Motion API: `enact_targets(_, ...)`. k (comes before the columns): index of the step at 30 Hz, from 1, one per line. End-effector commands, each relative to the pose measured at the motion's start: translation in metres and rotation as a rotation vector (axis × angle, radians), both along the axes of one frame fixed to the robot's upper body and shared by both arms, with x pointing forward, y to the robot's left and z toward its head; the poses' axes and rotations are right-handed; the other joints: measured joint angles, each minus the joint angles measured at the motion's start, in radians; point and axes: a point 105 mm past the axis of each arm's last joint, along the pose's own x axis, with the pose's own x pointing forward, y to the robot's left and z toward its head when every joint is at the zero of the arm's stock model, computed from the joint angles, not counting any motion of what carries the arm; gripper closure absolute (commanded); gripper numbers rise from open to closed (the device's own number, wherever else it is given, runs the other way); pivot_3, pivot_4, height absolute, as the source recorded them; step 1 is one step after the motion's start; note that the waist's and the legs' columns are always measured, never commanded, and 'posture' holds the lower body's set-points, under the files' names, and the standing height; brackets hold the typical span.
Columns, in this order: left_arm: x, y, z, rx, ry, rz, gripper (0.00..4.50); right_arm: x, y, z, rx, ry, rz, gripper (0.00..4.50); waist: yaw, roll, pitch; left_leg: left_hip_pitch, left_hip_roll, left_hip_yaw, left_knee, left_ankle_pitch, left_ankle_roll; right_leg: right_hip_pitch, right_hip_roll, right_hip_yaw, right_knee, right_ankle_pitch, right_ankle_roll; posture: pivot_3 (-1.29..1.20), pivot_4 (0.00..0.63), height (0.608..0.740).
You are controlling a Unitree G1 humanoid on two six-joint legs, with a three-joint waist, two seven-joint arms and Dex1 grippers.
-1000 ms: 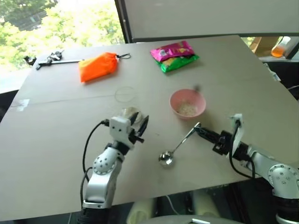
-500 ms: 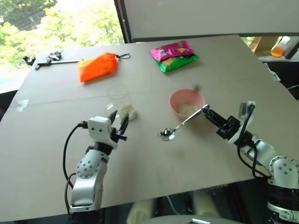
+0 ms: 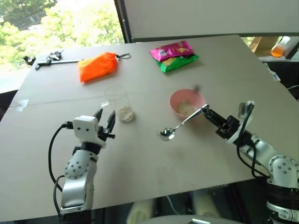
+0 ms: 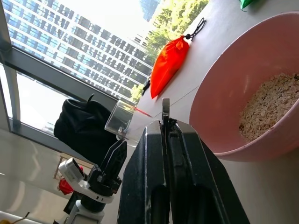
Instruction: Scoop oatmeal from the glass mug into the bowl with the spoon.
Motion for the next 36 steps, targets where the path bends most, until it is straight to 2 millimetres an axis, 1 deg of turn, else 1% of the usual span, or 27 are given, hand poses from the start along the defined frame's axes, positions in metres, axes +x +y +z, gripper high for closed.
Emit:
enact_targets(1, 0.0, 0.007, 0.01, 0.02, -0.037, 0.015, 2.29, -0.001, 0.001, 0.01, 0.022, -0.046, 0.005, 4.5, 0.0, 0.0, 0.0, 0.0, 0.0, 0.0, 0.0, 0.0, 0.0, 0.0, 0.0, 0.0, 0.0, 0.0, 0.0, 0.0, 0.15, 0.74)
enact_targets(5, -0.007, 0.001, 0.013, -0.005, -0.051, -0.023, 2.29, -0.002, 0.0, 0.01, 0.022, -0.046, 0.002, 4.5, -0.001, 0.0, 0.0, 0.0, 0.0, 0.0, 0.0, 0.0, 0.0, 0.0, 0.0, 0.0, 0.0, 0.0, 0.0, 0.0, 0.15, 0.74)
enact_targets(7, -0.014, -0.004, 0.019, -0.004, -0.087, -0.055, 2.29, -0.003, -0.001, 0.008, 0.017, -0.04, -0.001, 4.5, -0.001, 0.0, 0.0, 0.0, 0.0, 0.0, 0.0, 0.0, 0.0, 0.0, 0.0, 0.001, 0.0, 0.0, 0.0, 0.0, 0.15, 0.74)
enact_targets(12, -0.024, 0.002, 0.022, -0.007, -0.113, -0.033, 2.29, -0.003, -0.001, 0.007, 0.011, -0.036, 0.003, 4.5, -0.001, 0.0, 0.0, 0.0, 0.0, 0.0, 0.0, 0.0, 0.0, 0.0, -0.001, 0.003, 0.0, 0.0, 0.0, 0.0, 0.15, 0.74)
enact_targets(14, -0.026, 0.008, 0.024, -0.015, -0.128, 0.006, 2.29, -0.002, 0.0, 0.006, 0.009, -0.033, 0.006, 4.5, 0.0, 0.0, 0.0, 0.0, 0.0, 0.0, 0.0, 0.0, 0.0, 0.0, 0.0, 0.003, 0.0, 0.0, 0.0, 0.0, 0.15, 0.74)
enact_targets(18, -0.023, 0.025, 0.029, -0.036, -0.16, 0.102, 2.29, -0.002, 0.001, 0.005, 0.008, -0.031, 0.012, 4.5, 0.0, 0.0, 0.0, 0.0, 0.0, 0.0, 0.0, 0.0, 0.0, 0.0, 0.0, 0.003, 0.0, 0.0, 0.0, 0.0, 0.15, 0.74)
enact_targets(21, -0.016, 0.031, 0.024, -0.022, -0.139, 0.135, 2.29, -0.001, 0.002, 0.006, 0.008, -0.034, 0.013, 4.5, 0.0, 0.0, 0.0, 0.0, 0.0, 0.0, 0.0, 0.0, 0.0, 0.0, 0.0, 0.002, 0.0, 0.0, 0.0, 0.0, 0.15, 0.74)
enact_targets(24, -0.008, 0.029, 0.02, 0.014, -0.115, 0.126, 2.29, -0.001, 0.002, 0.006, 0.009, -0.037, 0.011, 4.5, 0.0, 0.0, 0.0, 0.0, 0.0, 0.0, 0.0, 0.0, 0.0, 0.0, 0.0, 0.0, 0.0, 0.0, 0.0, 0.0, 0.15, 0.74)
enact_targets(27, 0.001, 0.027, 0.021, 0.058, -0.109, 0.126, 2.29, -0.001, 0.002, 0.006, 0.008, -0.039, 0.008, 4.5, 0.0, 0.0, 0.0, 0.0, 0.0, 0.0, 0.0, 0.0, 0.0, 0.0, 0.0, -0.001, 0.0, 0.0, 0.0, 0.0, 0.15, 0.74)
enact_targets(28, 0.002, 0.024, 0.021, 0.068, -0.11, 0.107, 2.29, -0.001, 0.001, 0.007, 0.008, -0.041, 0.006, 4.5, 0.0, 0.0, 0.0, 0.0, 0.0, 0.0, 0.0, 0.0, 0.0, 0.0, 0.0, -0.001, 0.0, 0.0, 0.0, 0.0, 0.15, 0.74)
enact_targets(31, 0.005, 0.019, 0.019, 0.106, -0.105, 0.084, 2.29, -0.001, 0.0, 0.007, 0.006, -0.042, -0.002, 4.5, -0.001, 0.0, 0.0, 0.0, 0.0, 0.0, 0.0, 0.0, -0.001, 0.0, 0.0, 0.0, 0.0, 0.0, 0.0, 0.0, 0.15, 0.74)
enact_targets(36, 0.006, 0.02, 0.018, 0.109, -0.098, 0.092, 2.29, -0.003, -0.002, 0.006, 0.004, -0.04, -0.007, 4.5, -0.001, 0.0, 0.0, 0.0, 0.0, 0.0, 0.0, 0.001, -0.001, -0.001, 0.0, 0.0, 0.0, 0.0, 0.0, 0.0, 0.15, 0.74)
